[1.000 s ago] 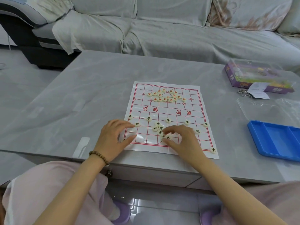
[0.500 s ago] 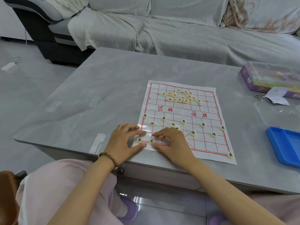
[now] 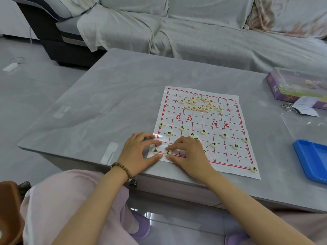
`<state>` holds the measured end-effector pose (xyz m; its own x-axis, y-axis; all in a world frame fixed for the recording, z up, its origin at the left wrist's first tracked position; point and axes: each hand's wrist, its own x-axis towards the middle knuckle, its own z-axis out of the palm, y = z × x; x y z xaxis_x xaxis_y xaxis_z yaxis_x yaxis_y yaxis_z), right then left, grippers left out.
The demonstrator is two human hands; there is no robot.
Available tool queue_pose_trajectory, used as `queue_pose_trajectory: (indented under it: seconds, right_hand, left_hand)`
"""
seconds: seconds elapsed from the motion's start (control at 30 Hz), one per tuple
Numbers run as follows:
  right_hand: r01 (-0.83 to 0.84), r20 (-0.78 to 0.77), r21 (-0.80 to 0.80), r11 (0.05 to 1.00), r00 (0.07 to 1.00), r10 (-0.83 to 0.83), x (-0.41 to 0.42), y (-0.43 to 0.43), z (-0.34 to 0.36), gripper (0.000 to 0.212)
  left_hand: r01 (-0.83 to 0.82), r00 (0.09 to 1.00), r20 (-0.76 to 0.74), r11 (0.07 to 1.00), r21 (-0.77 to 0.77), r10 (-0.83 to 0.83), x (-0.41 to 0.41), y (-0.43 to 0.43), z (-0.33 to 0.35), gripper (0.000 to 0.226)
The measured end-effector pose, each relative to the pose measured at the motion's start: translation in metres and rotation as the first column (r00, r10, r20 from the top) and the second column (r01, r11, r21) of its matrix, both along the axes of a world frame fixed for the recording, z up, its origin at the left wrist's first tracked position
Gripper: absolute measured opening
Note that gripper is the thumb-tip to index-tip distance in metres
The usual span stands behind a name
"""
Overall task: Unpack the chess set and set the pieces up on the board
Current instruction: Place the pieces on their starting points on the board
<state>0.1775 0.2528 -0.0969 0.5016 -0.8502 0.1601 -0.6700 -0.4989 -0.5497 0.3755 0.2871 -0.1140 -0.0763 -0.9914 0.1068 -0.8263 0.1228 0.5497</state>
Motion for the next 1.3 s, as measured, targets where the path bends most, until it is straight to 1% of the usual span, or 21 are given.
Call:
queue_pose_trajectory:
  seconds: [0.07,0.13,0.2,0.27,0.37,0.43,0.53,0.63,0.73,0.87,0.93,1.03,1.13,1.3]
  right_hand:
    - [-0.003,0.015,0.02,1.0,1.0,0.003,-0.001,0.0,0.0,0.02]
    - [0.009,0.074,0.055,0.998,0.997,-0.013,-0.005,-0.002,0.004,0.021]
    - [0.064,0.168,0.086,0.994,0.983,-0.077,-0.016,-0.008,0.013,0.02]
    - [0.152,0.224,0.102,0.983,0.959,-0.172,-0.033,-0.018,0.023,0.018]
    - [0.292,0.227,0.12,0.949,0.922,-0.312,-0.061,-0.035,0.033,0.014]
    - [0.341,0.174,0.136,0.93,0.916,-0.361,-0.073,-0.044,0.034,0.013]
    - [0.343,0.049,0.137,0.929,0.935,-0.352,-0.079,-0.048,0.031,0.015]
    - [0.341,-0.05,0.125,0.932,0.94,-0.338,-0.071,-0.048,0.026,0.026]
    - [0.372,-0.078,0.128,0.919,0.928,-0.365,-0.061,-0.045,0.022,0.034]
    - [0.389,-0.1,0.106,0.915,0.92,-0.379,-0.053,-0.042,0.016,0.032]
    - [0.406,-0.09,0.101,0.908,0.913,-0.398,-0.051,-0.042,0.014,0.029]
    - [0.417,-0.037,0.113,0.902,0.909,-0.416,-0.05,-0.043,0.012,0.023]
    - [0.389,0.025,0.156,0.908,0.917,-0.397,-0.048,-0.042,0.011,0.013]
    - [0.341,0.099,0.212,0.916,0.925,-0.367,-0.044,-0.041,0.01,0.013]
  left_hand:
    - [-0.001,1.0,-0.003,1.0,-0.002,0.001,0.0,0.0,0.001,0.064]
    - [-0.002,1.0,-0.014,1.0,-0.007,0.002,0.0,-0.001,0.003,0.063]
    - [-0.01,1.0,-0.028,1.0,-0.028,0.009,-0.002,-0.004,0.008,0.057]
    - [-0.023,0.999,-0.038,0.998,-0.053,0.021,-0.007,-0.01,0.015,0.046]
    - [-0.018,1.0,-0.024,0.998,-0.059,0.016,-0.02,-0.021,0.025,0.04]
    - [0.0,1.0,-0.011,0.999,-0.035,0.0,-0.031,-0.03,0.031,0.04]
    - [0.039,0.998,0.043,0.999,0.001,-0.039,-0.05,-0.043,0.037,0.037]
    - [0.064,0.99,0.122,0.997,0.032,-0.068,-0.067,-0.052,0.039,0.039]
    - [0.064,0.984,0.165,0.996,0.055,-0.073,-0.077,-0.056,0.036,0.044]
    - [0.064,0.983,0.173,0.998,0.028,-0.068,-0.081,-0.056,0.032,0.043]
    - [0.059,0.985,0.158,0.998,0.028,-0.063,-0.082,-0.056,0.03,0.043]
    - [0.057,0.986,0.154,0.998,0.023,-0.06,-0.081,-0.056,0.029,0.042]
    - [0.048,0.989,0.14,0.999,0.01,-0.049,-0.079,-0.056,0.029,0.041]
    - [0.046,0.988,0.147,0.999,0.007,-0.047,-0.076,-0.054,0.027,0.041]
